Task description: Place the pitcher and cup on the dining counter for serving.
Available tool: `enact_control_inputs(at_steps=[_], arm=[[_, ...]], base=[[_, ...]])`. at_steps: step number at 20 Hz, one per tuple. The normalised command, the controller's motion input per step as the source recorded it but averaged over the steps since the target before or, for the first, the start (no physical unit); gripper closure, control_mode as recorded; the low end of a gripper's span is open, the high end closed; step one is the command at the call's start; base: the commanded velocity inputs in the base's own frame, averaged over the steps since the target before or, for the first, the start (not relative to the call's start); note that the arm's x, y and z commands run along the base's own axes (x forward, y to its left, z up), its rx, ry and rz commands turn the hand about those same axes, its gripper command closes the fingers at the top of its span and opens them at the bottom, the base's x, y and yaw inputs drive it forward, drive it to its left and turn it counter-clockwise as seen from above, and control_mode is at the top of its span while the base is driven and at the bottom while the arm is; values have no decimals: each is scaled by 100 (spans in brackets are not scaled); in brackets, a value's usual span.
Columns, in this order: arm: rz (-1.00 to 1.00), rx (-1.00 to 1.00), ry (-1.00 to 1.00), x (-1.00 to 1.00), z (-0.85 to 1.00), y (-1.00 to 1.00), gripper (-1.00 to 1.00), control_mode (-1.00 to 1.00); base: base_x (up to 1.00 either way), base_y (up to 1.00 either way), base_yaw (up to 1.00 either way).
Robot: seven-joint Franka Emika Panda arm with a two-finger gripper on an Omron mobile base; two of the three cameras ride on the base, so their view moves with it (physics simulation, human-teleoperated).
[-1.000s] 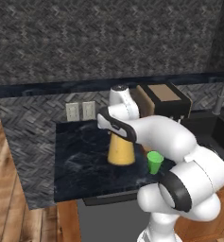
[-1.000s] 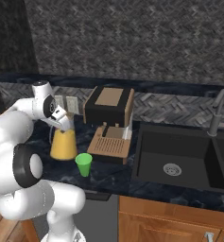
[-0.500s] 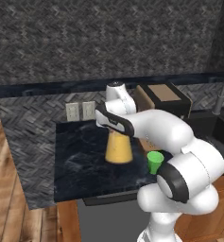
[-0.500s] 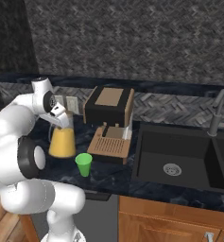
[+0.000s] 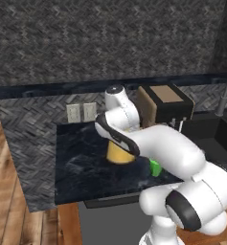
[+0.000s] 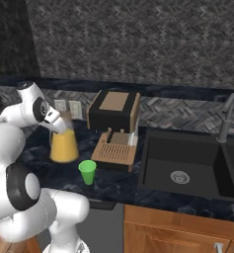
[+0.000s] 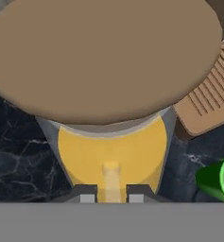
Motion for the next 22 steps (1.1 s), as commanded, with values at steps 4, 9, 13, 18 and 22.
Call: enact_control_inputs(at_steps=[4, 9, 13, 18, 22], arm=[[8, -15, -45, -71, 43, 1, 100, -100], [8, -12, -59, -77, 75, 0, 100, -100], [8, -2, -55, -64, 92, 0, 100, -100], [10, 0, -36, -56, 93, 0, 100, -100], [19, 0, -27, -83, 76, 0, 100, -100]], base=[[0, 0, 0], [0, 0, 0], [0, 0, 0], [0, 0, 0], [0, 0, 0]])
